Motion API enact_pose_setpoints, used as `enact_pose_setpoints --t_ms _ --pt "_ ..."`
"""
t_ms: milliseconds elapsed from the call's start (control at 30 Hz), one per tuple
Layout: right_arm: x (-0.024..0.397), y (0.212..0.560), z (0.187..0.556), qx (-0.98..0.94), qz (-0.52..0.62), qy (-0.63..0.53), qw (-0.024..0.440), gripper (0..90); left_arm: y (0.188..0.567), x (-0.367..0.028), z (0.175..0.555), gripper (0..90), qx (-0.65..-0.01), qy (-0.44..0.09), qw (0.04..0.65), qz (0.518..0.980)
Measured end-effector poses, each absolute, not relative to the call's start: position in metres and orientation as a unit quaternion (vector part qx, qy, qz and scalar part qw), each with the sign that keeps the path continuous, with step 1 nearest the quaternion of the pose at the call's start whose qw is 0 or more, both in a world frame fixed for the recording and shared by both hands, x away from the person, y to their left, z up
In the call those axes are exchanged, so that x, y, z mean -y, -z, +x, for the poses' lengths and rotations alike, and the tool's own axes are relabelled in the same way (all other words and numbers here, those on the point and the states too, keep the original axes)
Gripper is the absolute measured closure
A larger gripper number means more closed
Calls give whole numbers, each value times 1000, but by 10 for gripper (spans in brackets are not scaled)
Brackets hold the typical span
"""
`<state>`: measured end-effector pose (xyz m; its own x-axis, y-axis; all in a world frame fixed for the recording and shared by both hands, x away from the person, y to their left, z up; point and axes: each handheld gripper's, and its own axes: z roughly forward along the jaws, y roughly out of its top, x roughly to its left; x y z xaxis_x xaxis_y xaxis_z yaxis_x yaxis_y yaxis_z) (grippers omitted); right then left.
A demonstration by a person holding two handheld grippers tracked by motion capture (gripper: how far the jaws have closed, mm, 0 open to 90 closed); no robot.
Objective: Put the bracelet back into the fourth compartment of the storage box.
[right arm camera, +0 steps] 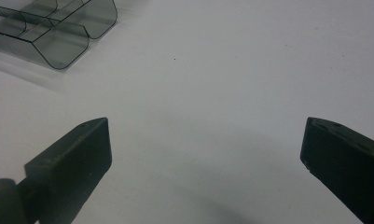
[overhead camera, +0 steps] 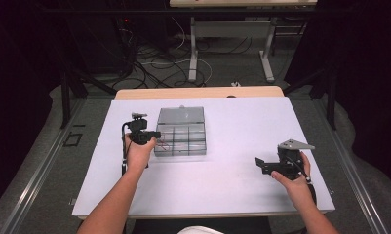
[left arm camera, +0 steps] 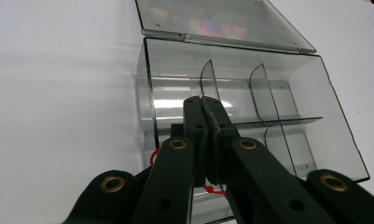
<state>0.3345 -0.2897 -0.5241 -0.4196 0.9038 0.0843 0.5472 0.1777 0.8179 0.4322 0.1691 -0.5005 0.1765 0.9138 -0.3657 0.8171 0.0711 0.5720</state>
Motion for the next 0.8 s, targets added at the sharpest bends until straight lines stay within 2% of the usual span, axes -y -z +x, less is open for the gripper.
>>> enact_pose_setpoints --t_ms 800 --pt "290 523 334 -734 494 -413 216 17 513 -158 434 900 -638 -61 349 683"
